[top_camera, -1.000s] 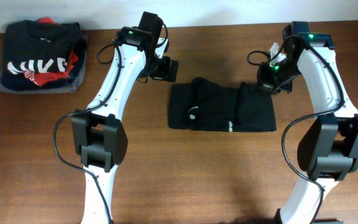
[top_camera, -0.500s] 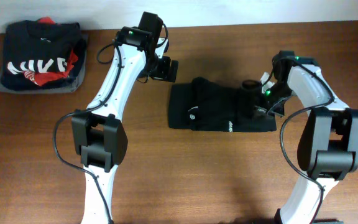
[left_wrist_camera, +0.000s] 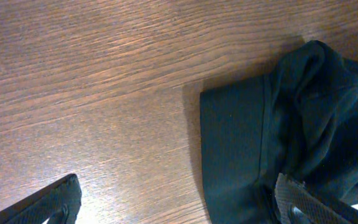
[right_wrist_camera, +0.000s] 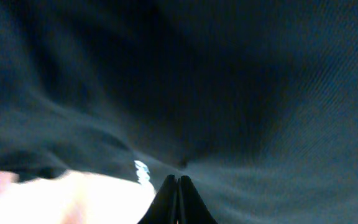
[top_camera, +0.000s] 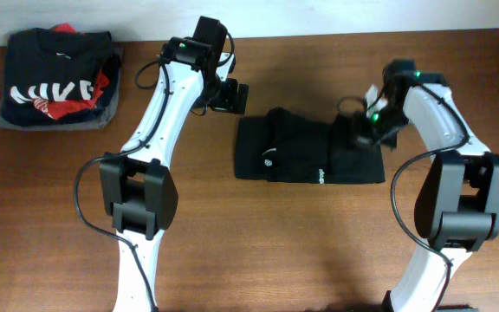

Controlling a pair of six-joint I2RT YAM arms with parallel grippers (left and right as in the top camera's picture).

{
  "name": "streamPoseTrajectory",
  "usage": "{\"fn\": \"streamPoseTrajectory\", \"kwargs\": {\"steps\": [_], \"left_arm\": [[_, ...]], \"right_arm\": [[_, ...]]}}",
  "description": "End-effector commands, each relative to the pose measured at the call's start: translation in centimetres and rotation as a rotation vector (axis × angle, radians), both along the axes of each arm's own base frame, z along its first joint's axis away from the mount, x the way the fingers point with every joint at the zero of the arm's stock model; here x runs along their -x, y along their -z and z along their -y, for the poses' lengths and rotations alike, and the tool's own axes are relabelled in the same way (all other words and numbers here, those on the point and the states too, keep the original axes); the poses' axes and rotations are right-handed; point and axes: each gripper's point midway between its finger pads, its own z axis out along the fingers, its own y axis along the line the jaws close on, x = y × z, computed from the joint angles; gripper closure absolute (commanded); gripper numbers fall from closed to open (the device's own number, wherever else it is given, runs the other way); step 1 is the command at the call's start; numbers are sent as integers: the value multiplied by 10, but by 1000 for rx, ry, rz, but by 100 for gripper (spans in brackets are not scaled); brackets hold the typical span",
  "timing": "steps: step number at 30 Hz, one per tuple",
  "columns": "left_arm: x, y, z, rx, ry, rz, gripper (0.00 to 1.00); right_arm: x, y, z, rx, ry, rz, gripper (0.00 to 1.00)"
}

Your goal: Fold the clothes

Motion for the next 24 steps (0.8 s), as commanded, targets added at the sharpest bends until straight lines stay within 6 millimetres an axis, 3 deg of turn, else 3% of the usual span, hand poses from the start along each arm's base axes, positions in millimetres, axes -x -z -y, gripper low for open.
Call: {"fn": "streamPoseTrajectory", "kwargs": {"steps": [1, 6, 18, 24], "left_arm": [[-1, 8, -3, -8, 10, -11, 1], [0, 8, -3, -9, 9, -15, 1], [0, 8, -3, -9, 10, -14, 1], [0, 8, -3, -9, 10, -15, 1]], "right_arm": [[-32, -28, 1, -3, 9, 132, 96], [-41, -22, -2, -21, 6, 157, 96], [-38, 39, -18, -125, 3, 51, 96], [-52, 52, -16, -121, 25, 84, 96]]}}
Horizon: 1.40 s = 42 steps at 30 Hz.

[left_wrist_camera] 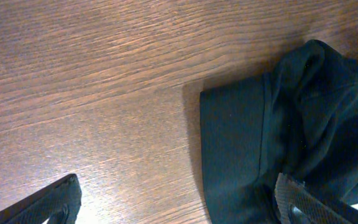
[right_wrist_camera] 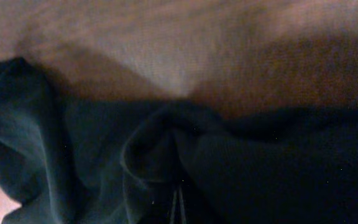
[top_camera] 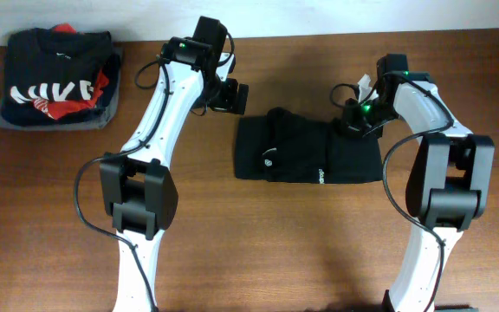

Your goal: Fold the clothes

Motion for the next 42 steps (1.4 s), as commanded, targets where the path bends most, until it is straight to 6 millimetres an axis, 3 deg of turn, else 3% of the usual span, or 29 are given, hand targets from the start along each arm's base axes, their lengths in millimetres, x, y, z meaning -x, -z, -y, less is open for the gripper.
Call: {"fn": "streamPoseTrajectory", "kwargs": {"steps": [1, 5, 9, 16, 20, 26, 29, 39, 42], "left_arm": [[0, 8, -3, -9, 10, -14, 1], [0, 8, -3, -9, 10, -15, 1], [0, 8, -3, -9, 10, -15, 1], [0, 8, -3, -9, 10, -15, 1], [0, 8, -3, -9, 10, -15, 1], [0, 8, -3, -9, 9, -15, 1], [0, 8, -3, -9, 10, -15, 1], [0, 8, -3, -9, 10, -15, 1], [0, 8, -3, -9, 10, -15, 1]], "right_arm": [[-3, 7, -4, -23, 22, -1, 96], [-12, -4, -1, -26, 52, 29, 96], [-15, -28, 0, -21, 51, 49, 96], [-9, -82, 5, 23, 16, 87, 96], [3, -93, 14, 61, 22, 52, 95], [34, -82, 15, 58, -52, -51, 95], [47, -67, 13, 52, -67, -104, 93], [65, -3, 12, 12, -67, -119, 92], [68, 5, 9, -77, -79, -83, 92]]}}
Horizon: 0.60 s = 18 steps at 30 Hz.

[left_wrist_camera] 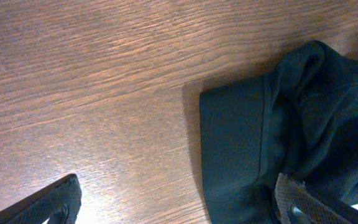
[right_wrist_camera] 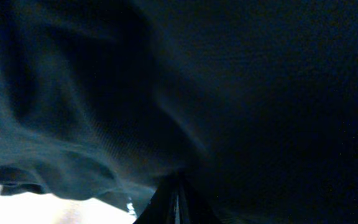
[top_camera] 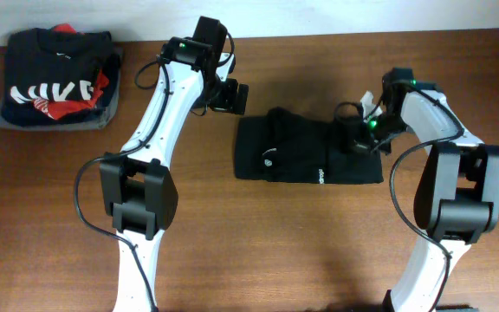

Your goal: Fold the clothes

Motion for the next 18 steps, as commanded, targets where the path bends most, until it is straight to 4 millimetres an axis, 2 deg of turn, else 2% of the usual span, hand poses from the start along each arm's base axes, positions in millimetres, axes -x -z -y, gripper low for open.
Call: {"fn": "streamPoseTrajectory", "kwargs": {"steps": [1, 3, 5, 11, 12, 13, 18], "left_arm": [[0, 8, -3, -9, 10, -15, 1], [0, 8, -3, -9, 10, -15, 1], [0, 8, -3, -8, 9, -14, 1], [0, 8, -3, -9, 10, -15, 1], [0, 8, -3, -9, 10, -15, 1], [0, 8, -3, -8, 10, -15, 1], [0, 8, -3, -8, 9, -14, 1]], "right_arm": [[8, 6, 2, -97, 4, 19, 92], [7, 4, 6, -117, 19, 23, 95], [1, -8, 2, -187, 29, 56, 96], [-22, -58, -3, -375, 8, 221, 95], [-28, -74, -2, -445, -2, 283, 95], [-30, -80, 0, -476, -4, 310, 94], [-34, -86, 10, -511, -11, 375, 92]]}}
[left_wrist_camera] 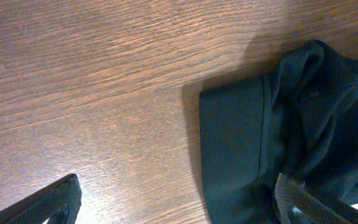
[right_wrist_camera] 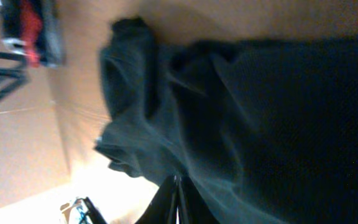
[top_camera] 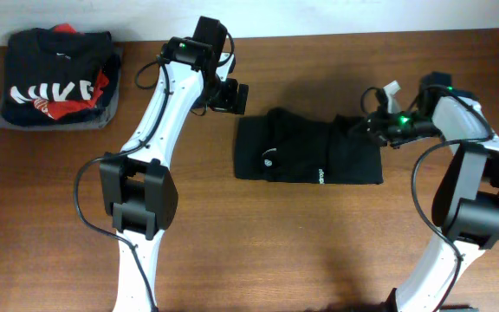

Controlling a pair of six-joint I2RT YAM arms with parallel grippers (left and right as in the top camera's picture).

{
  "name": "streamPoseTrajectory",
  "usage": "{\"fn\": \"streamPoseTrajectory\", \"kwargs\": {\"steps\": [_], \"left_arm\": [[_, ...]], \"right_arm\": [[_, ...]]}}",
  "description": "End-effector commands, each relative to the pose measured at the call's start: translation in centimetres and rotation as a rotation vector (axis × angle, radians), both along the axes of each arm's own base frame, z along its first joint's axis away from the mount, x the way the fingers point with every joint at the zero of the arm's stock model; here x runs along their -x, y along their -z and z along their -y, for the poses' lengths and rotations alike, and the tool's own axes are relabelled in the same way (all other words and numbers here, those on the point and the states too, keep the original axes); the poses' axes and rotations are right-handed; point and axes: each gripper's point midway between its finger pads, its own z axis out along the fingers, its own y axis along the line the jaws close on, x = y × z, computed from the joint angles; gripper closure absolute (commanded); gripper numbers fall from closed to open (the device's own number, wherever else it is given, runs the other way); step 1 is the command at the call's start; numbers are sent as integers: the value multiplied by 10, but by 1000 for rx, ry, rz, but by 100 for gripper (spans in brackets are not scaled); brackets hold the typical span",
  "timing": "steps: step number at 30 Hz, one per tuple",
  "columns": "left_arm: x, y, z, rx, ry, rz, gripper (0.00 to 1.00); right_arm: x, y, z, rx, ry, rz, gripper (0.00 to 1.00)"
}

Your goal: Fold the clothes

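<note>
A black garment [top_camera: 308,158] lies folded in a flat rectangle in the middle of the table. Its upper right corner bunches up slightly. My right gripper [top_camera: 369,126] lies over that corner, pointing left. In the right wrist view the right gripper [right_wrist_camera: 177,185] is shut, and a ridge of the black garment [right_wrist_camera: 260,112] runs into its tips. My left gripper [top_camera: 230,95] hangs open just beyond the garment's upper left corner. The left wrist view shows the left gripper [left_wrist_camera: 179,202] spread wide over bare wood, with the black garment [left_wrist_camera: 241,149] by its right finger [left_wrist_camera: 297,199].
A stack of folded clothes [top_camera: 55,78], dark with red and white print, sits at the table's far left corner; the stack [right_wrist_camera: 33,31] also shows small in the right wrist view. The wooden table [top_camera: 232,243] reaches to the white wall at the back.
My right wrist has moved right and turned to point left along the table, its shut tips now at the garment's upper right corner. The left arm has not moved.
My left gripper stayed open by the garment's upper left corner throughout. My right gripper, shut each time, was on the garment's right part, then at its top edge, then lower on the right part, and now at the upper right corner. The garment's outline changed little.
</note>
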Motion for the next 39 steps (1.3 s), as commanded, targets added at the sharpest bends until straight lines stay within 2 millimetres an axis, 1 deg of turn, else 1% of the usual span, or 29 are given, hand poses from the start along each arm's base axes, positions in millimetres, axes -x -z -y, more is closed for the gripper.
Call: {"fn": "streamPoseTrajectory", "kwargs": {"steps": [1, 4, 5, 6, 11, 20, 22, 24, 27, 30, 33, 36, 38, 39], "left_arm": [[0, 8, -3, -8, 9, -13, 1], [0, 8, -3, -9, 10, -13, 1], [0, 8, -3, -9, 10, -13, 1], [0, 8, -3, -9, 10, -13, 1], [0, 8, -3, -9, 10, -14, 1], [1, 8, -3, -10, 10, -19, 1], [1, 8, -3, -10, 10, -19, 1], [1, 8, -3, -11, 10, -20, 1], [2, 8, -3, -11, 10, -20, 1], [2, 8, -3, -11, 10, -21, 1], [2, 8, -3, -11, 10, -21, 1], [2, 8, -3, -11, 10, -21, 1], [2, 8, -3, -11, 10, -21, 1], [2, 8, -4, -11, 10, -21, 1]], "right_arm": [[-9, -36, 0, -84, -25, 152, 92], [-13, -36, -5, -116, -35, 175, 91], [-15, -33, -8, -122, -41, 179, 91], [-18, -25, -12, -124, -52, 181, 91], [-23, -5, -23, -177, -69, 165, 90], [-19, 42, -25, -212, -58, 72, 90], [-21, 49, -24, -211, -57, 72, 90], [-23, 50, -24, -208, -58, 83, 90], [-26, 46, -23, -204, -55, 96, 90], [-34, 34, -20, -199, -48, 117, 90], [-43, 10, -17, -185, -53, 162, 90], [-49, -19, -13, -170, -52, 185, 90], [-49, -40, -8, -148, -43, 176, 90], [-48, -45, -7, -138, -41, 171, 90]]}}
